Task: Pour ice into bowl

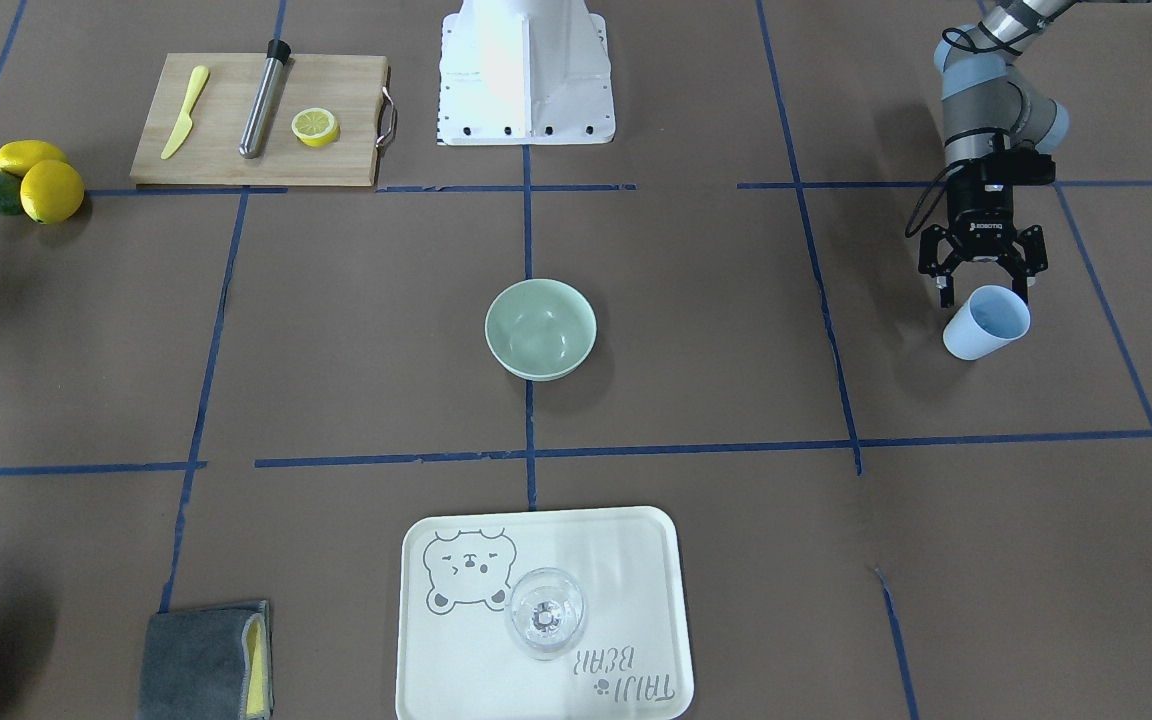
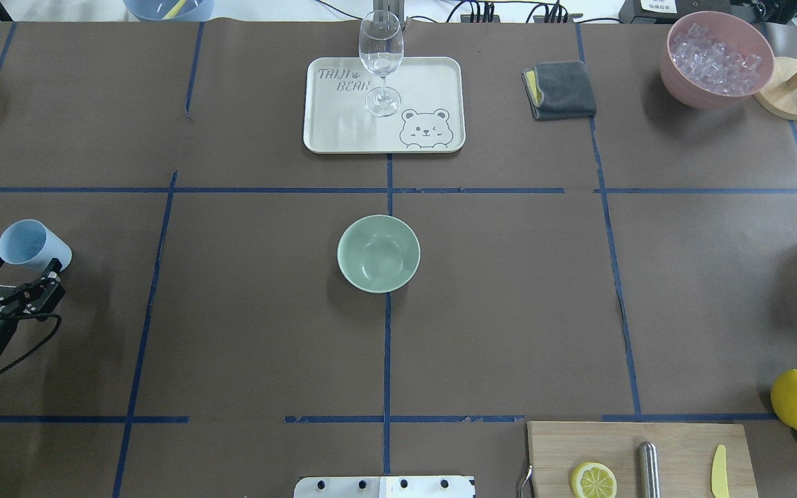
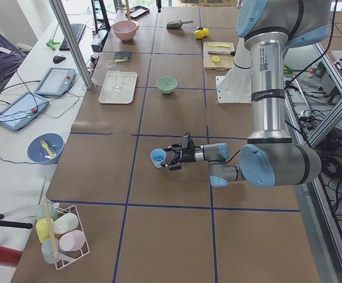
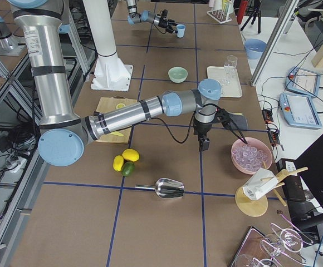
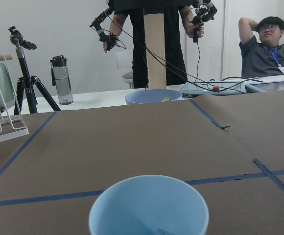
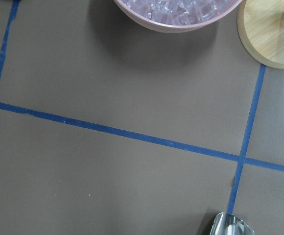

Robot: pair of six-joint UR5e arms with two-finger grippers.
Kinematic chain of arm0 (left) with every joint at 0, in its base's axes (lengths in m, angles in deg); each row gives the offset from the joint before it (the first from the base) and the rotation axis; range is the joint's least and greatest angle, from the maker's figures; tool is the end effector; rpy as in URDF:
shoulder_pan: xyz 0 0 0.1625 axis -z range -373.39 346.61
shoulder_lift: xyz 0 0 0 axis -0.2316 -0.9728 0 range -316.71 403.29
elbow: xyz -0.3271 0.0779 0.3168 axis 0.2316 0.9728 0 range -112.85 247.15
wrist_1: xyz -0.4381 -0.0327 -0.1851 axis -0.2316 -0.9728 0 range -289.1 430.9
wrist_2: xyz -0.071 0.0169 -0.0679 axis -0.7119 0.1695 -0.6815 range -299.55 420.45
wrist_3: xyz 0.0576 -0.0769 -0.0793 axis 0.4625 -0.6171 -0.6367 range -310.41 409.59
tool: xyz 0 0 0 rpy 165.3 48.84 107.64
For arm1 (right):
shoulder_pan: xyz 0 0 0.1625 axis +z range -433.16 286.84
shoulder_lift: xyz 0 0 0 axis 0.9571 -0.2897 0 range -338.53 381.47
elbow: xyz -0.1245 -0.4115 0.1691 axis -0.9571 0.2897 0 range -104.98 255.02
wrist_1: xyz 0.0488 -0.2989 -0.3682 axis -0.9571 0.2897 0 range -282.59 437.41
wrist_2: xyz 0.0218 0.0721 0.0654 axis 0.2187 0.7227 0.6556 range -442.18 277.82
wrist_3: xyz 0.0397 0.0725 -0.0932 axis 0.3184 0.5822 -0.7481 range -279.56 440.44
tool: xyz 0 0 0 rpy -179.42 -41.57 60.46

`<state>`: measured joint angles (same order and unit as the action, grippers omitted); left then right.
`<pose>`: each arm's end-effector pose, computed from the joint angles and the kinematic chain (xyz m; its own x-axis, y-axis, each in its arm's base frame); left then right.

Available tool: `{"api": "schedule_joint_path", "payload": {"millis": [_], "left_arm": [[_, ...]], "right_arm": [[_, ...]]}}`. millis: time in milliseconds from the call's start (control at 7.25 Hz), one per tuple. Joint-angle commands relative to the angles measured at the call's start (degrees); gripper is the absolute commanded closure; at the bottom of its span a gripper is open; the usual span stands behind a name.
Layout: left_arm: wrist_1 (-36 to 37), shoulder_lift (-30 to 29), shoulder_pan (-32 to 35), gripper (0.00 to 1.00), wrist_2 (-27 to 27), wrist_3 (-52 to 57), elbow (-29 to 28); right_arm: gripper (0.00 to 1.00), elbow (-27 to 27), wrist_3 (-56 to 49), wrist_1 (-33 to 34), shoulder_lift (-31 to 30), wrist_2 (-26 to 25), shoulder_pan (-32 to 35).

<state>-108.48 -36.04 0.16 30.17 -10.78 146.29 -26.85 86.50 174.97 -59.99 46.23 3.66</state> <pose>0.3674 -0.3363 0.7158 0.7615 0.0729 -0.6441 0.5973 0.3069 0.7410 -0.0861 -0.6131 0.5327 0.7508 -0.2114 0.6258 0.1439 0.9770 0.1574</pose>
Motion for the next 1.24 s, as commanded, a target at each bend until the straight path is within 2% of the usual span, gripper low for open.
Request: {"api": "schedule_joint_path", "payload": {"millis": [0,552,690,1103], "left_arm": [[0.16,-1.35,-0.02,0.0,-0.39,0.25,-1.44],[0.08,-1.35,0.24,0.0,-3.29,0.25,-2.14],[0.08,-1.18,1.72,0.0,-5.3,0.33,-2.14],[0.34,-1.44,4.9,0.0,-5.93,0.51,-2.41]], "right_arm": [[0.0,0.0,0.0,0.0,0.07,-0.09,0.0],[0.0,0.18,0.0,0.0,-0.01,-0.09,0.0],[0.0,0.18,0.0,0.0,-0.01,-0.09,0.0],[0.0,0.18,-0.09,0.0,-0.01,-0.09,0.17]]}}
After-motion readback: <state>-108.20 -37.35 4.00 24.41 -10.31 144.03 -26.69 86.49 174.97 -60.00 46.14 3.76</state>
